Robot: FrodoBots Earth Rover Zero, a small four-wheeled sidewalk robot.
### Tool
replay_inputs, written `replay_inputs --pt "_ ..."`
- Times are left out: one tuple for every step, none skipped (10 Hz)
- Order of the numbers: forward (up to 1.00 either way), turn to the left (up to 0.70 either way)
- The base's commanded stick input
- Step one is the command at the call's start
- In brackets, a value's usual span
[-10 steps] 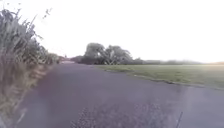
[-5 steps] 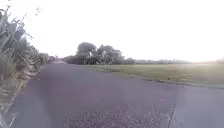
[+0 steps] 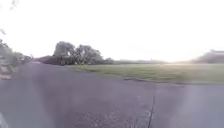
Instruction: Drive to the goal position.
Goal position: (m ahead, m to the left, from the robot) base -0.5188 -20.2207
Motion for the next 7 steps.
replay_inputs --pt "0.00 -0.45" --pt "0.00 -0.45" --pt "0.00 -0.45" --pt "0.00 -0.45" --pt "0.00 -0.43" --pt "0.00 -0.25" --pt "0.00 -0.08"
